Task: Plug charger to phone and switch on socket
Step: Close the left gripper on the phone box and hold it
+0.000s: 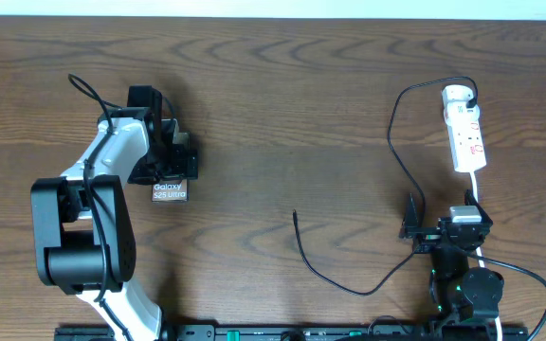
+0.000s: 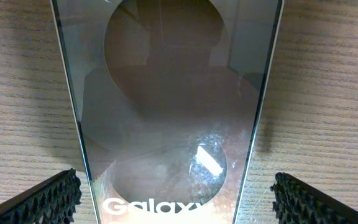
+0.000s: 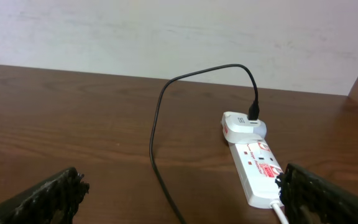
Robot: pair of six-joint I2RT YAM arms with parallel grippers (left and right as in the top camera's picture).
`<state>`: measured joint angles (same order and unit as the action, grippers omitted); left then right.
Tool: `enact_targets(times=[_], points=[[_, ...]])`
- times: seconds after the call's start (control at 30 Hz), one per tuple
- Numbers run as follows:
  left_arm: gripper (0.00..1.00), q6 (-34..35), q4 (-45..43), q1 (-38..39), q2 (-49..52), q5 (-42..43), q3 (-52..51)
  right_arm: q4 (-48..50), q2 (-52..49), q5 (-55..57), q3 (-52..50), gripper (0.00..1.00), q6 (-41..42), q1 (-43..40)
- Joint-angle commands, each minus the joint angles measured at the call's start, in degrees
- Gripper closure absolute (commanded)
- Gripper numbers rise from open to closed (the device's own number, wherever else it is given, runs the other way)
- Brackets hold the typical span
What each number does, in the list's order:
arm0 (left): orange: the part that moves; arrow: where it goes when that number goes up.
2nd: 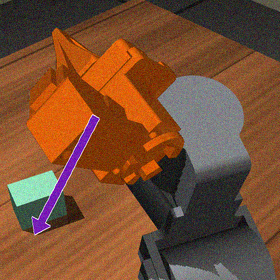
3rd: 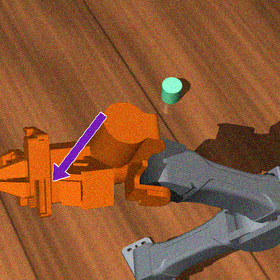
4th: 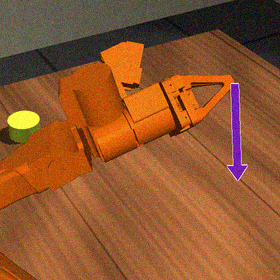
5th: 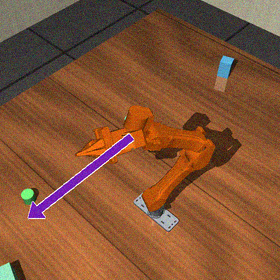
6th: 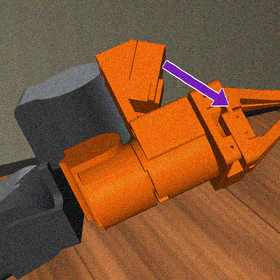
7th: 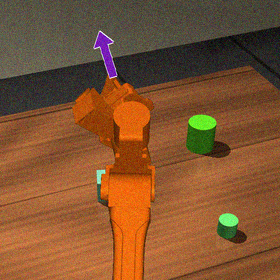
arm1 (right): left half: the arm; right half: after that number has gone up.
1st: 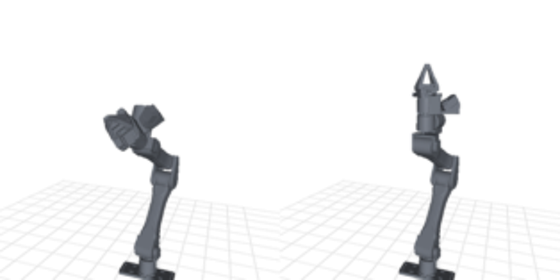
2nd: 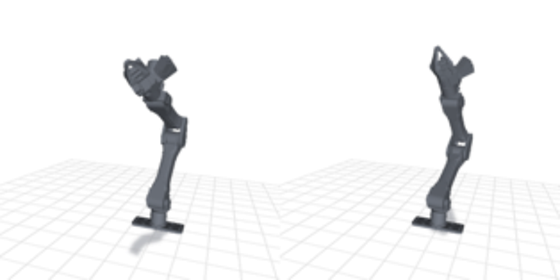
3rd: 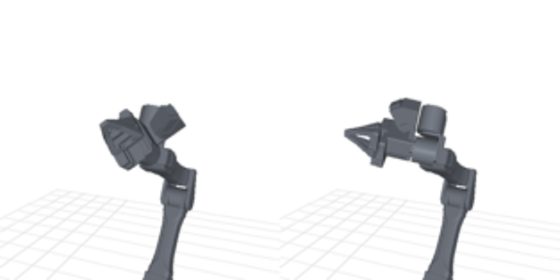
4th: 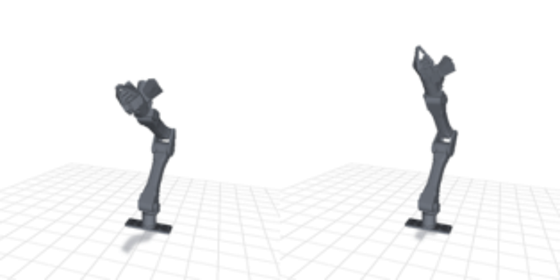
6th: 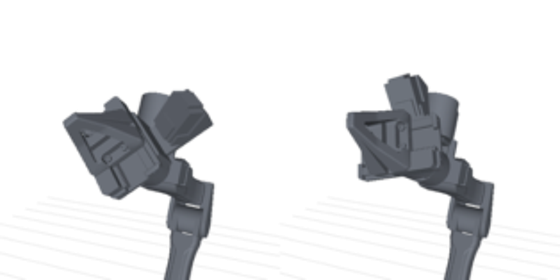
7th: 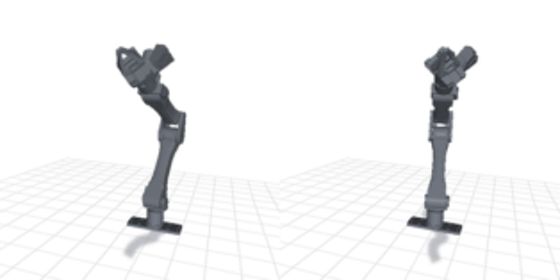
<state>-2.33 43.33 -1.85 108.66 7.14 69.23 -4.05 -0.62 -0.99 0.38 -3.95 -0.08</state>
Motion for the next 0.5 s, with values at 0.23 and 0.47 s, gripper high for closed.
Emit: enact_targets(times=[0.23, 0.47], points=[[0.02, 0.63, -0.44, 0.07, 0.66, -0.79, -0.57, -0.28, 0.33, 0.44, -0.04, 0.01, 0.68, 0.79], [0.02, 0.66, -0.39, 0.07, 0.66, -2.71, -0.9, -0.28, 0.33, 0.44, -0.04, 0.01, 0.68, 0.79]])
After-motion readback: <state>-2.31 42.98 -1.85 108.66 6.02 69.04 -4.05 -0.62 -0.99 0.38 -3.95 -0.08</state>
